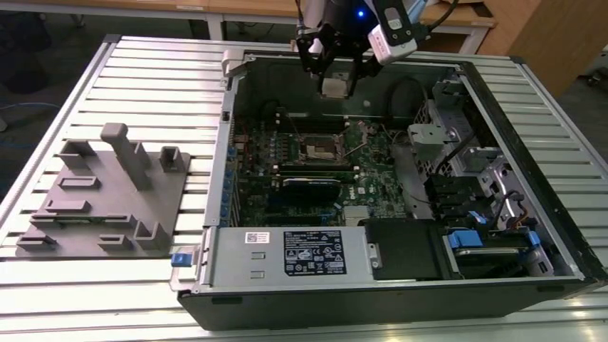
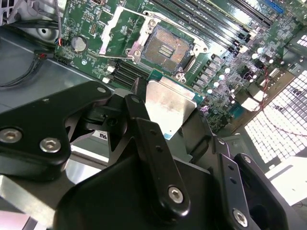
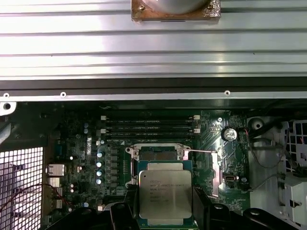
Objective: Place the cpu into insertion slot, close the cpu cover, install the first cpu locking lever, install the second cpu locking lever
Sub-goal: 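Place the cpu into insertion slot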
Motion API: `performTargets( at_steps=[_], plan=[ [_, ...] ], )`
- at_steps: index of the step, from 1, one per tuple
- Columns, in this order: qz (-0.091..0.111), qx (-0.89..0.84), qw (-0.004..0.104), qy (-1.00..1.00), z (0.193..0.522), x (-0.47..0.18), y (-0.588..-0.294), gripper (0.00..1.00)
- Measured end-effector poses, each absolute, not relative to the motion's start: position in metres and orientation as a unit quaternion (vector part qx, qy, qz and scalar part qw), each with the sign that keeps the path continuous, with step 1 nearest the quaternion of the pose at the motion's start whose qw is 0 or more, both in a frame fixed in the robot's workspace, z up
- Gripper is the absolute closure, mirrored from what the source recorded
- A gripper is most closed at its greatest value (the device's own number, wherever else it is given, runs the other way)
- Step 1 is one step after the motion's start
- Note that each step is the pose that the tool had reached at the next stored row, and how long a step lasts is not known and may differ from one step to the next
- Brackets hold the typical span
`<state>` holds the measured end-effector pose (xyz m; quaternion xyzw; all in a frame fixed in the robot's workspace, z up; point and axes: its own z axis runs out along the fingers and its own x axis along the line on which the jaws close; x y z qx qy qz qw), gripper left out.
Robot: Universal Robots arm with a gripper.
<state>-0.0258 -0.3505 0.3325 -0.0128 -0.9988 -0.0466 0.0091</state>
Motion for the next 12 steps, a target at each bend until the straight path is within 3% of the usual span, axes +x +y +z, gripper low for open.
performTargets(
  at_steps=[12],
  plan=[
    [-0.046,-0.013,0.009,-0.999,0.3283,-0.0258,-0.3505,0.46]
  ],
)
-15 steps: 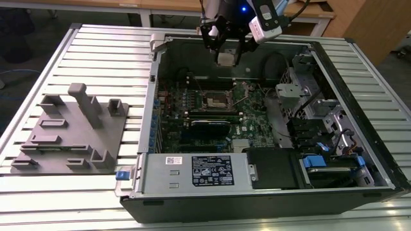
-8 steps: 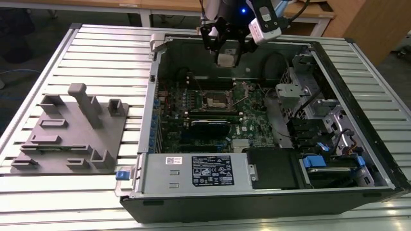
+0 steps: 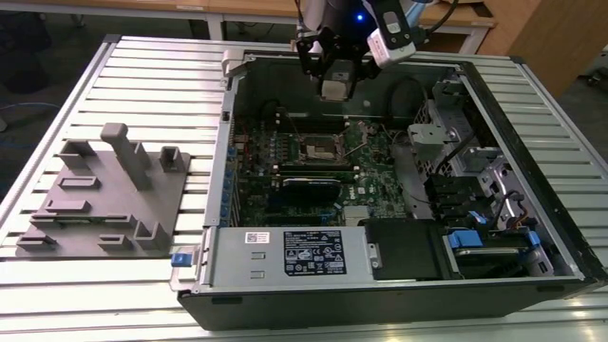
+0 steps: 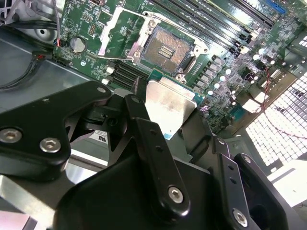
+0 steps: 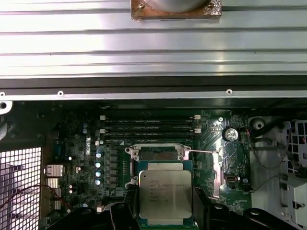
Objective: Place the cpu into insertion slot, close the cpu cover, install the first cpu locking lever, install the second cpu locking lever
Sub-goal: 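Place the cpu into insertion slot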
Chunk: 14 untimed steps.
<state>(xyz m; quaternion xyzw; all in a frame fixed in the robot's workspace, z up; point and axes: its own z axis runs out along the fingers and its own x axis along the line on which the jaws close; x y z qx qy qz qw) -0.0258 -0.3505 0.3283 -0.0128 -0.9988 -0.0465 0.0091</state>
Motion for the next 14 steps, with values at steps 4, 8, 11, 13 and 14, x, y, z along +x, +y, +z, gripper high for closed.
performTargets(
  at_steps=[4,8,11,13,14],
  plan=[
    [-0.046,-0.013,0.009,-0.999,0.326,-0.0258,-0.3505,0.46],
    [-0.046,-0.013,0.009,-0.999,0.3242,-0.0258,-0.3505,0.46],
    [-0.047,-0.013,0.009,-0.999,0.3233,-0.0258,-0.3505,0.46],
    [-0.047,-0.013,0.009,-0.999,0.3217,-0.026,-0.3505,0.46],
    [-0.047,-0.013,0.009,-0.999,0.3207,-0.0261,-0.3505,0.46]
  ],
)
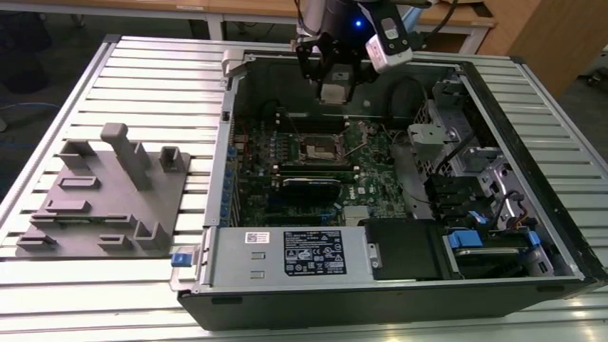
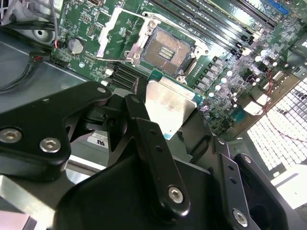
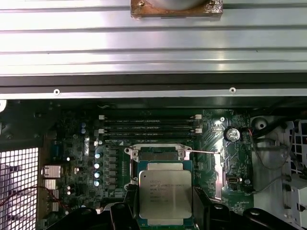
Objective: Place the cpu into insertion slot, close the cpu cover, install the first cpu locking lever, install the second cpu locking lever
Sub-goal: 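Place the cpu into insertion slot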
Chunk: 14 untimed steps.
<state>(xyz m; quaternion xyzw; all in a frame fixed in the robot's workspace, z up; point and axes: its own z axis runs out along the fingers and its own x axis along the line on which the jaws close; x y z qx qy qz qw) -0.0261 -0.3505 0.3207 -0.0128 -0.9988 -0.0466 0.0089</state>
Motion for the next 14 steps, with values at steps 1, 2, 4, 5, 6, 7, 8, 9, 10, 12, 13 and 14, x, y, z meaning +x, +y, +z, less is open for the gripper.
performTargets(
  at_steps=[1,2,4,5,6,7,8,9,10,12,13,14],
  plan=[
    [-0.047,-0.013,0.009,-0.999,0.319,-0.026,-0.351,0.46],
    [-0.047,-0.013,0.008,-0.999,0.318,-0.027,-0.351,0.46],
    [-0.047,-0.013,0.007,-0.999,0.315,-0.027,-0.351,0.46],
    [-0.047,-0.013,0.006,-0.999,0.313,-0.028,-0.351,0.46],
    [-0.047,-0.013,0.004,-0.999,0.312,-0.028,-0.351,0.46],
    [-0.047,-0.012,0.002,-0.999,0.311,-0.028,-0.351,0.46],
    [-0.047,-0.012,0.0,-0.999,0.31,-0.029,-0.351,0.46],
    [-0.047,-0.012,-0.002,-0.999,0.309,-0.029,-0.351,0.46],
    [-0.047,-0.012,-0.004,-0.999,0.308,-0.029,-0.351,0.46],
    [-0.047,-0.012,-0.008,-0.999,0.306,-0.03,-0.351,0.46],
    [-0.047,-0.012,-0.008,-0.999,0.306,-0.031,-0.351,0.46],
    [-0.047,-0.012,-0.009,-0.999,0.305,-0.031,-0.351,0.46]
  ],
)
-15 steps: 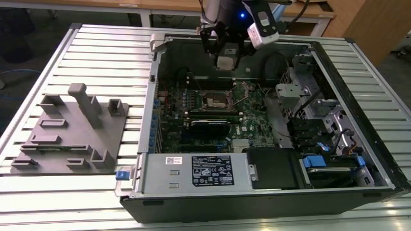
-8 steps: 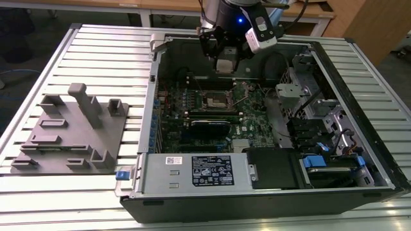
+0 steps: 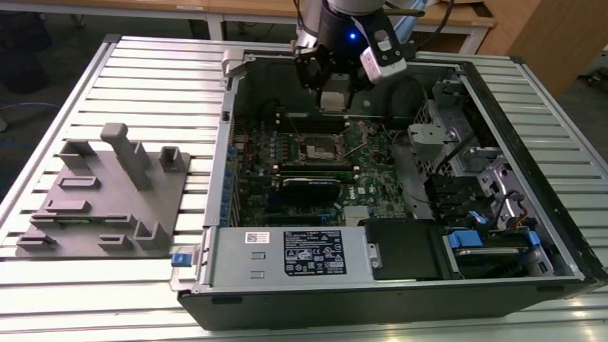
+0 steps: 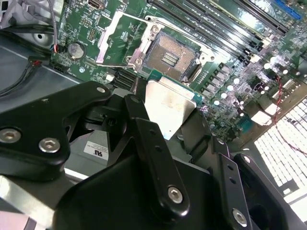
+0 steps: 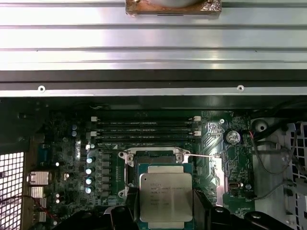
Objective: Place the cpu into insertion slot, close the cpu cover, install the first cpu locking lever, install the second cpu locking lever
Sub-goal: 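Place the cpu into insertion slot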
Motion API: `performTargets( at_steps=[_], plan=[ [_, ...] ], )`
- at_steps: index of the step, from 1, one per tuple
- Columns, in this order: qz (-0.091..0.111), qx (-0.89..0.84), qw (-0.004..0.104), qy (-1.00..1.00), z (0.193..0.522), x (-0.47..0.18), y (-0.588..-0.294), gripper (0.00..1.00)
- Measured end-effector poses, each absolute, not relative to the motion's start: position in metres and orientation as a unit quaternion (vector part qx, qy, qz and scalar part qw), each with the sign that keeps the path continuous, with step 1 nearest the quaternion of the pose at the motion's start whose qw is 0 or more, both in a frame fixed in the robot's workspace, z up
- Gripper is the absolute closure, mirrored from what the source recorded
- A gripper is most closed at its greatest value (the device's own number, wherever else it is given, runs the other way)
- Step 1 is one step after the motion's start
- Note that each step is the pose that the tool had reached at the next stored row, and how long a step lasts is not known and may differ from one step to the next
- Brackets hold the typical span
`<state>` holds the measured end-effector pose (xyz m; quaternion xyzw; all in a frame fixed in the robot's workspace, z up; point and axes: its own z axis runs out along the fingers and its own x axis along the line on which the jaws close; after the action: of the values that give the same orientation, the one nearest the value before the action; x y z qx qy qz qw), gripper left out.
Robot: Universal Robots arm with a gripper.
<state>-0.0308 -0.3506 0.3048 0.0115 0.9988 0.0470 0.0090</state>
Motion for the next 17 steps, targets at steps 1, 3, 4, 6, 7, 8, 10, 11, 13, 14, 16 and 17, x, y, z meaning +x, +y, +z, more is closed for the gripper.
performTargets(
  at_steps=[1,3,4,6,7,8,10,11,13,14,16,17],
  plan=[
    [0.047,0.012,0.01,0.999,0.304,-0.031,-0.351,0.46],
    [0.047,0.011,0.011,0.999,0.301,-0.032,-0.351,0.46],
    [0.047,0.011,0.011,0.999,0.299,-0.032,-0.351,0.46],
    [0.047,0.011,0.011,0.999,0.296,-0.032,-0.351,0.46],
    [0.047,0.011,0.011,0.999,0.294,-0.032,-0.351,0.46],
    [0.047,0.011,0.011,0.999,0.294,-0.032,-0.351,0.46],
    [0.047,0.011,0.011,0.999,0.293,-0.032,-0.351,0.46],
    [0.047,0.011,0.011,0.999,0.293,-0.032,-0.351,0.46],
    [0.047,0.011,0.011,0.999,0.293,-0.032,-0.351,0.46],
    [0.047,0.011,0.011,0.999,0.292,-0.032,-0.351,0.46],
    [0.047,0.011,0.011,0.999,0.29,-0.032,-0.351,0.46],
    [0.047,0.011,0.011,0.999,0.289,-0.032,-0.351,0.46]
  ],
)
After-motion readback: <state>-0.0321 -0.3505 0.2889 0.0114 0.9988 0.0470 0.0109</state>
